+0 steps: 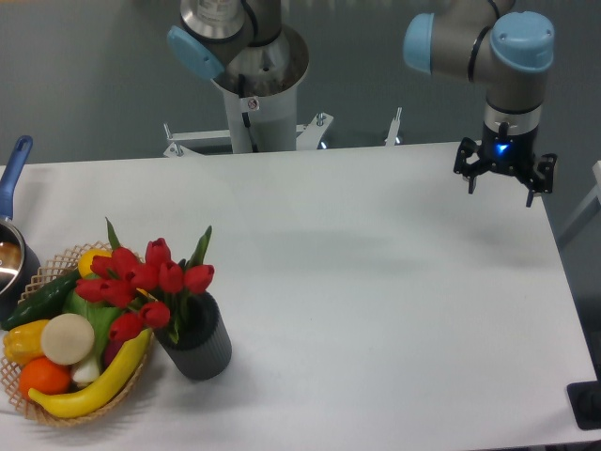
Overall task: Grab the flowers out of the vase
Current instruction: 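Move the open gripper toward the red tulips in the black vase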
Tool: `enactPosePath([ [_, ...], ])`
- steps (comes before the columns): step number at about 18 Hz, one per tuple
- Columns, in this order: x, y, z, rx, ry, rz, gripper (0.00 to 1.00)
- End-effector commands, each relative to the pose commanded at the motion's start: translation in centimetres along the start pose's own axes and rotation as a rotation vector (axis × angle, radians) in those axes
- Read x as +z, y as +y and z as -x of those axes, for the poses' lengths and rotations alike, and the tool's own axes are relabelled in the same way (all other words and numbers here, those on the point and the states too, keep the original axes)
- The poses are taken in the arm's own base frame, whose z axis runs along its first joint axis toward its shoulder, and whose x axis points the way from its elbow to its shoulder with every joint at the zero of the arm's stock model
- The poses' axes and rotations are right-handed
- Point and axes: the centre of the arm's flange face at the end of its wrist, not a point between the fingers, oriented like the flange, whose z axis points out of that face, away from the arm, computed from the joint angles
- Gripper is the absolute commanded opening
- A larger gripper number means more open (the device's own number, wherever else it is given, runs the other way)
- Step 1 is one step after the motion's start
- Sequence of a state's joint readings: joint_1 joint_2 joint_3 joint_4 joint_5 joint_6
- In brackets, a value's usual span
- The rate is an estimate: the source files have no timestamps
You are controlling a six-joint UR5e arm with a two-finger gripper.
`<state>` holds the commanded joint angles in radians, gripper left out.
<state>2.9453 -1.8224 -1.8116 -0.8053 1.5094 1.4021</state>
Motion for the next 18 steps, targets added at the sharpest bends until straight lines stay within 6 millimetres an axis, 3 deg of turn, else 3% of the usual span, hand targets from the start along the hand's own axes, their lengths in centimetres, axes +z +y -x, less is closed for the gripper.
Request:
enactPosePath([
  [7, -0.6, -1.2, -0.7, 0.009, 0.002, -0.040, 1.00],
  [12, -1.9, -2.0, -1.9, -0.086, -0.001, -0.185, 1.00],
  [15, -1.6, -2.6, -2.5, -0.084, 0.020, -0.261, 1.00],
  [18, -2.5, -3.8, -3.0, -0.075, 0.030, -0.373, 1.00],
])
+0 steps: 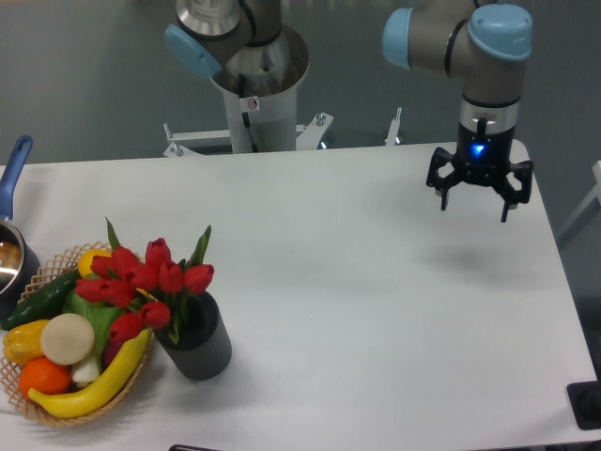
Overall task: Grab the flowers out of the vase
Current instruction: 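Move the open gripper toward the red tulips in the black vase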
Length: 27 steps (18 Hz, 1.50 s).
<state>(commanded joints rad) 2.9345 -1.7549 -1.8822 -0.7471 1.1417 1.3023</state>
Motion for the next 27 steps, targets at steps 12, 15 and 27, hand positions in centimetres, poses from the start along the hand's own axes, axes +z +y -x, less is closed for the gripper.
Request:
enactPosePath([
  [12, 2.6, -6.8, -6.0, -0.037, 0.220, -0.356, 1.00],
  [15, 3.8, -9.2, -8.3, -0.020, 0.271, -0.358, 1.00],
  [27, 5.4, -17.1, -17.7, 0.148, 0.514, -0.642, 1.00],
])
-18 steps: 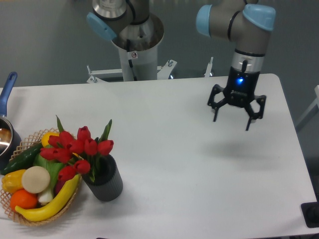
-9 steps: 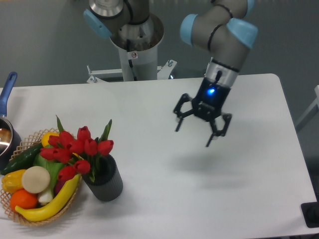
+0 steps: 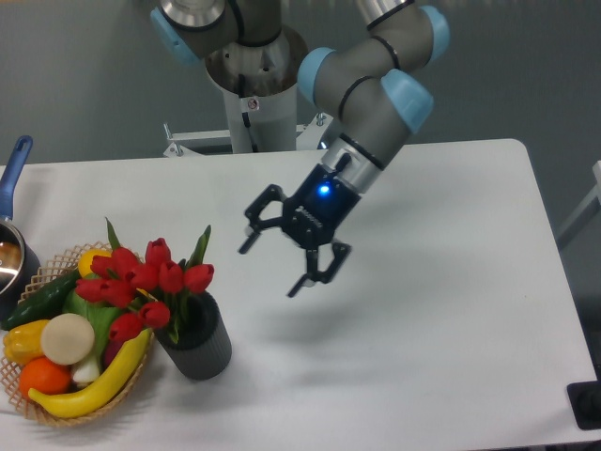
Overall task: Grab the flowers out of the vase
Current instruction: 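Lower the open gripper around the tulip stems above the vase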
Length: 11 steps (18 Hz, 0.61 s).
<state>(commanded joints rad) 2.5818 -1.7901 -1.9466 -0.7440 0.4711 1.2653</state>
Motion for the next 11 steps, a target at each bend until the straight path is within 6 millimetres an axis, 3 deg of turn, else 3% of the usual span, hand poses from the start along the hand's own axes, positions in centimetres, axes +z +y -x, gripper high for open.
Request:
enactPosePath([
  [7, 6.0, 0.0, -2.4, 0.024, 0.116, -0.001, 1.00],
  [11, 8.5, -0.2, -3.2, 0.043, 0.158, -0.003, 1.00],
])
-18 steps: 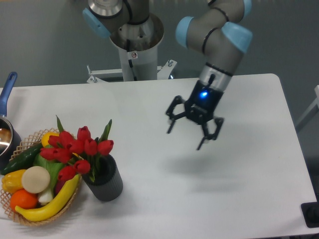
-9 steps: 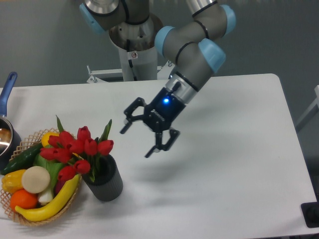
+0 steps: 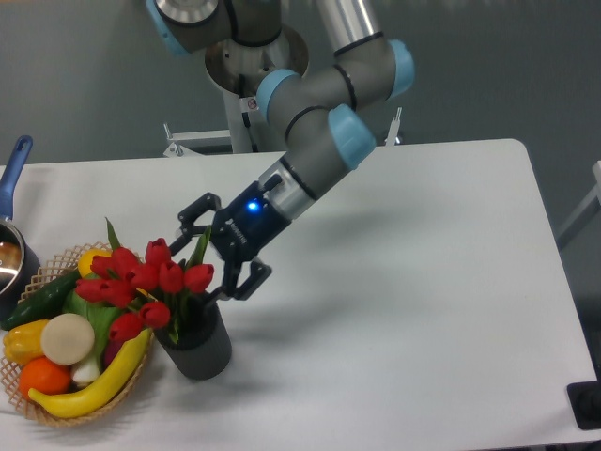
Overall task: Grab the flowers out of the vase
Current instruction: 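Lower the open gripper around the tulip stems above the vase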
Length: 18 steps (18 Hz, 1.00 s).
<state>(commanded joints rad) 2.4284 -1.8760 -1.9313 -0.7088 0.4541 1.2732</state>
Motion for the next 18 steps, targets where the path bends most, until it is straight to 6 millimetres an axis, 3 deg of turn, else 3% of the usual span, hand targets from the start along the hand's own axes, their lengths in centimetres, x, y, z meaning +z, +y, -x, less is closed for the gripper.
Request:
enactPosePath([
  [5, 1.1, 0.2, 0.3, 0.015, 0.011, -0.006, 0.99],
  [7, 1.0, 0.1, 0.5, 0.017, 0.009, -0.007, 0.84],
  [10, 0.6, 0.0, 0.8, 0.018, 0.001, -0.008, 0.43],
  [13, 0.0, -0.1, 1.3, 0.022, -0.012, -0.010, 0.11],
  [15, -0.5, -0.6, 1.8, 0.032, -0.024, -0.012, 0.00],
  [18, -1.3, -1.0, 2.3, 0.037, -0.037, -0.017, 0.00],
])
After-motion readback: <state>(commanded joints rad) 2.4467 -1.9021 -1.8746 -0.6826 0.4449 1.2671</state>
